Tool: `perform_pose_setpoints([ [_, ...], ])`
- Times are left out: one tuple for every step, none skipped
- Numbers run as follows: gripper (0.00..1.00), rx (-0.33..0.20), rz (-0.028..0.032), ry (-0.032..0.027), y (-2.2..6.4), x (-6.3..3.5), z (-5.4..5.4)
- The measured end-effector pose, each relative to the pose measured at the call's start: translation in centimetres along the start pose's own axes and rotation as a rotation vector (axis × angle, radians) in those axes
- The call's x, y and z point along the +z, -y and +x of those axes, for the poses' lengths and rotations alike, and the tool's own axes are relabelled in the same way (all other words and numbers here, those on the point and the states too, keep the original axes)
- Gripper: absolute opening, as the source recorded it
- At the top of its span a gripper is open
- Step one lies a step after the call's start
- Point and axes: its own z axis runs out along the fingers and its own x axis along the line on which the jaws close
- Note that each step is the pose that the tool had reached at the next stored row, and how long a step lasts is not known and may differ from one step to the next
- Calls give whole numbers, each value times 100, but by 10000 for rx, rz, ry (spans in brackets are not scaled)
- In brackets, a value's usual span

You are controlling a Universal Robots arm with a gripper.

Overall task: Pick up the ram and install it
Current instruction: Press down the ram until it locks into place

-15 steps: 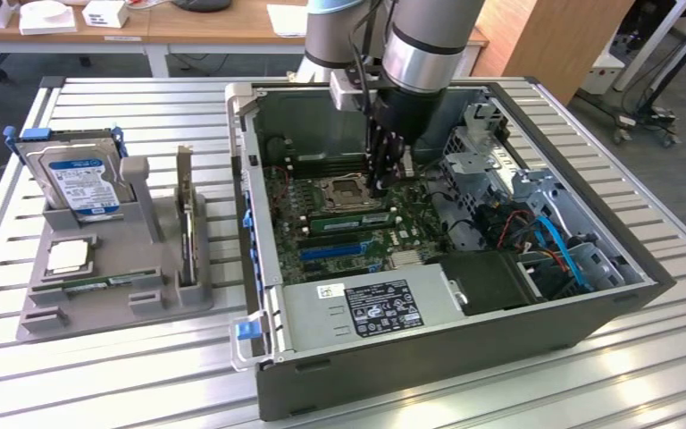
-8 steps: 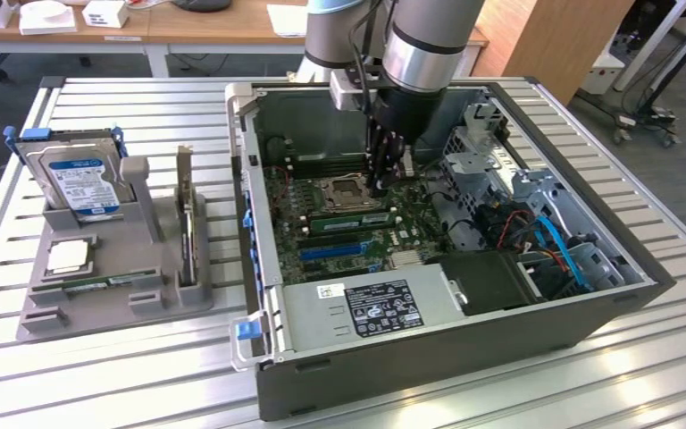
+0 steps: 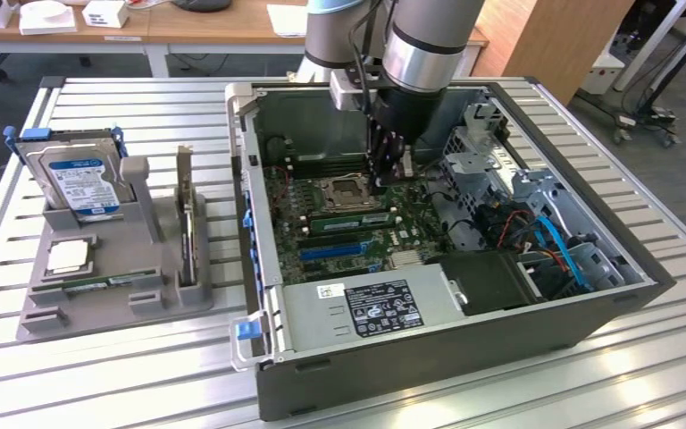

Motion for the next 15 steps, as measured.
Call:
perform_pose_setpoints([
  [17, 1, 0, 0, 0, 0, 0],
  [17, 0, 0, 0, 0, 0, 0],
  [11, 0, 0, 0, 0, 0, 0],
  [10, 0, 0, 0, 0, 0, 0],
  [10, 0, 0, 0, 0, 0, 0],
  [10, 0, 0, 0, 0, 0, 0],
  [10, 0, 0, 0, 0, 0, 0],
  [10, 0, 0, 0, 0, 0, 0],
  [10, 0, 0, 0, 0, 0, 0],
  [10, 0, 0, 0, 0, 0, 0],
  [10, -1, 0, 0, 3, 0, 0],
  [10, -2, -1, -2, 13, -1, 0],
  [10, 0, 0, -2, 28, -2, 0],
  [10, 0, 0, -2, 46, -2, 0],
  [10, 1, 0, 0, 68, -3, 0],
])
